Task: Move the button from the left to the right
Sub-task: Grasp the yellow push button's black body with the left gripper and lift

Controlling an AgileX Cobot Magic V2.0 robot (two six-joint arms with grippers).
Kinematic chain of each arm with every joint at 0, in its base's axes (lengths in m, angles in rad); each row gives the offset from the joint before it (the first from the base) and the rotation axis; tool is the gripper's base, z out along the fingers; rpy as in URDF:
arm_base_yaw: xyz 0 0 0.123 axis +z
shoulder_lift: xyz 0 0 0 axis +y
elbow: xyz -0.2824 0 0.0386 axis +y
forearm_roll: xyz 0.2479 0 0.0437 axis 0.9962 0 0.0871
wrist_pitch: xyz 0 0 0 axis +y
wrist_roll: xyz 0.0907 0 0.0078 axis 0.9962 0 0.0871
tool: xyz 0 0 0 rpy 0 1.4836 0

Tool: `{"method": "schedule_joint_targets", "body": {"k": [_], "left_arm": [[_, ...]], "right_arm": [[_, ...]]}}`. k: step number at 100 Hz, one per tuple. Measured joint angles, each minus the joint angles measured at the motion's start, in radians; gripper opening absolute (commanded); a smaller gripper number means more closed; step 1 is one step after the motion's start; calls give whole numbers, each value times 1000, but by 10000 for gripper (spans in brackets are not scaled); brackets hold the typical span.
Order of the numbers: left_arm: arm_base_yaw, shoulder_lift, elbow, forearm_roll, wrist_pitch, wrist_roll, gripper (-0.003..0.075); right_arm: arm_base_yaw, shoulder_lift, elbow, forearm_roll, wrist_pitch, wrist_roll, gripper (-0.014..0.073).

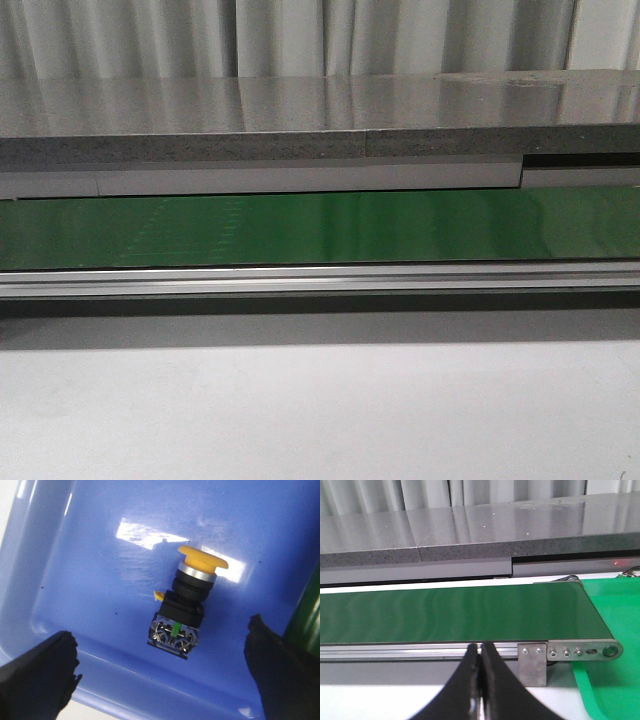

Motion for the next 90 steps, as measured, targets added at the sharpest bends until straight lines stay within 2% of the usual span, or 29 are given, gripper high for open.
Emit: {"method": "schedule_joint_targets", "body": {"k": [90], "left_arm": [[2, 176, -4, 1, -60, 4, 660]], "right_arm": [[0, 0, 0, 0, 0, 0, -67]]}}
